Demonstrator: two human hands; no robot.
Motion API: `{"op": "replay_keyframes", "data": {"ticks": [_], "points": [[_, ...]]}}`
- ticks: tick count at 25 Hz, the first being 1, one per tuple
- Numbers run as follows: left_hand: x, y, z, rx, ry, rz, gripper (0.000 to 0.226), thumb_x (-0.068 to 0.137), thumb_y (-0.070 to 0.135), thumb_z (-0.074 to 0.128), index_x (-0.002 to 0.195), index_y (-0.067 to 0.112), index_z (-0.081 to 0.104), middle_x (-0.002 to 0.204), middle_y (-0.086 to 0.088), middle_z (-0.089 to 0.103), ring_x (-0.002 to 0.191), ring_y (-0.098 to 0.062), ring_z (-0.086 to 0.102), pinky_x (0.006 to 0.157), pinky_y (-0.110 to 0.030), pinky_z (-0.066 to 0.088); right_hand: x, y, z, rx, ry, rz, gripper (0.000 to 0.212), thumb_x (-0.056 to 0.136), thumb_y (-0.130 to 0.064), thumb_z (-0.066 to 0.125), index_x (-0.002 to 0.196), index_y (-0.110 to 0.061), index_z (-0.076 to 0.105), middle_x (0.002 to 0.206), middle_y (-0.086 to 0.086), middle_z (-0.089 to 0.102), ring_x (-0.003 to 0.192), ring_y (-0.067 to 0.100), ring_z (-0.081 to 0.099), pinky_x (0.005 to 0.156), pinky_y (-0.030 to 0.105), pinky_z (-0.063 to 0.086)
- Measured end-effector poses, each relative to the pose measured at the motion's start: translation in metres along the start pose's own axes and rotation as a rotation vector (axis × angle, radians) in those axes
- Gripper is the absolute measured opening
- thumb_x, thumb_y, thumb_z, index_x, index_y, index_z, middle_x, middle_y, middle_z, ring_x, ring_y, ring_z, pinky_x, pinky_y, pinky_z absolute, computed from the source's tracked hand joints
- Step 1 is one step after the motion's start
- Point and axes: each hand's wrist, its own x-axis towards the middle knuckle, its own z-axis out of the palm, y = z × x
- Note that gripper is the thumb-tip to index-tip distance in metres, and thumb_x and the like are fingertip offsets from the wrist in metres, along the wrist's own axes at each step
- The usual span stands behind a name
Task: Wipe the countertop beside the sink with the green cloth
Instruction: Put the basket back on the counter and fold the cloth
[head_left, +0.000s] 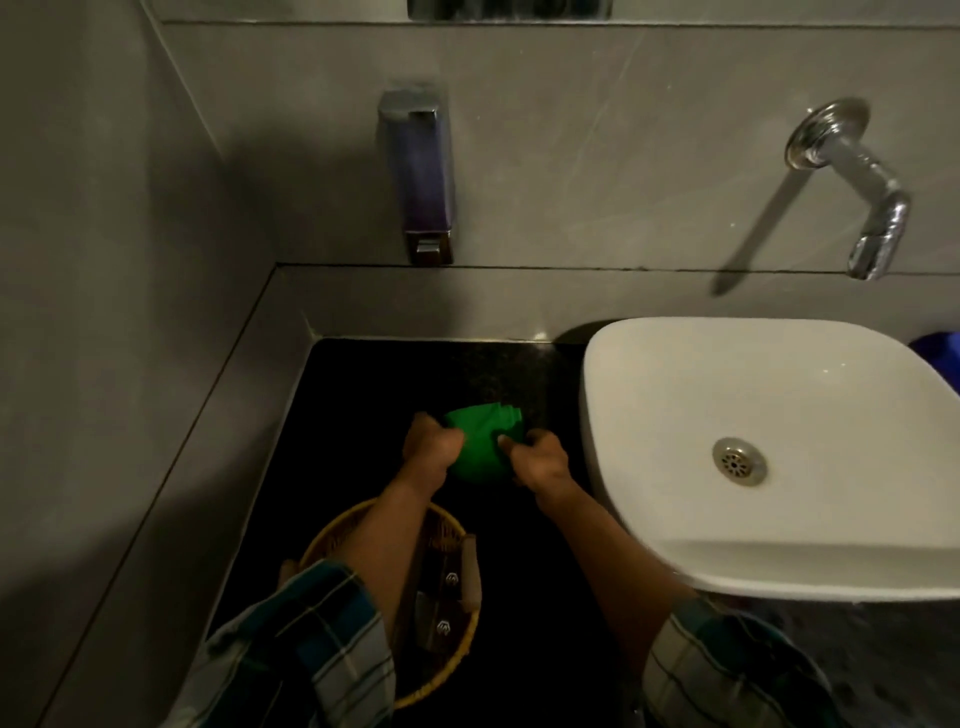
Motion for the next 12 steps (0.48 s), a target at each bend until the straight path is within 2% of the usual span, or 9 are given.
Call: {"op": "replay_keyframes", "data": {"ticks": [2,5,8,10,12], "points": [[-0.003,-0.002,-0.002,-0.125,-0.052,-0.057,0.05,0.075,0.003,0.072,0.121,-0.005,0.055,0.122,-0.026,0.062,0.107,-0.039,0.062,0.09,-0.049,0.055,-0.006,0.003,-0.001,-0.019,-0.022,-0.031,0.045,0.083,-0.03,0.071,0.118,-0.003,0.064,0.117,0.021,0.068,0.107,0.035,0.065,0.092,0.043,0.054],[-0.009,0.006,0.003,-0.229,-0.118,-0.109,0.059,0.073,0.004,0.078,0.125,-0.008,0.051,0.123,-0.027,0.06,0.104,-0.039,0.063,0.085,-0.045,0.056,-0.006,0.004,-0.007,0.018,-0.087,-0.029,0.042,0.088,-0.024,0.065,0.122,-0.001,0.061,0.122,0.021,0.066,0.113,0.035,0.062,0.097,0.041,0.051],[-0.021,0.024,0.001,-0.37,-0.159,-0.164,0.055,0.072,0.004,0.079,0.121,-0.007,0.057,0.117,-0.027,0.064,0.094,-0.037,0.066,0.079,-0.043,0.058,-0.01,0.0,-0.018,-0.012,-0.196,-0.087,0.039,0.093,-0.019,0.055,0.128,-0.002,0.057,0.126,0.023,0.063,0.114,0.034,0.061,0.097,0.039,0.051],[-0.042,0.037,-0.006,-0.387,-0.174,-0.116,0.045,0.07,0.005,0.08,0.111,-0.006,0.065,0.109,-0.025,0.069,0.086,-0.034,0.07,0.072,-0.039,0.061,-0.032,-0.008,-0.03,0.011,-0.288,-0.165,0.037,0.094,-0.012,0.049,0.129,-0.003,0.056,0.128,0.021,0.062,0.111,0.029,0.061,0.088,0.031,0.049],[-0.077,0.057,-0.018,-0.386,-0.136,0.007,0.036,0.07,0.003,0.079,0.103,-0.003,0.068,0.098,-0.023,0.073,0.068,-0.025,0.072,0.056,-0.03,0.06,-0.064,-0.021,-0.047,0.028,-0.337,-0.269,0.038,0.093,-0.012,0.049,0.13,-0.004,0.055,0.131,0.019,0.06,0.117,0.029,0.059,0.09,0.028,0.046]]}}
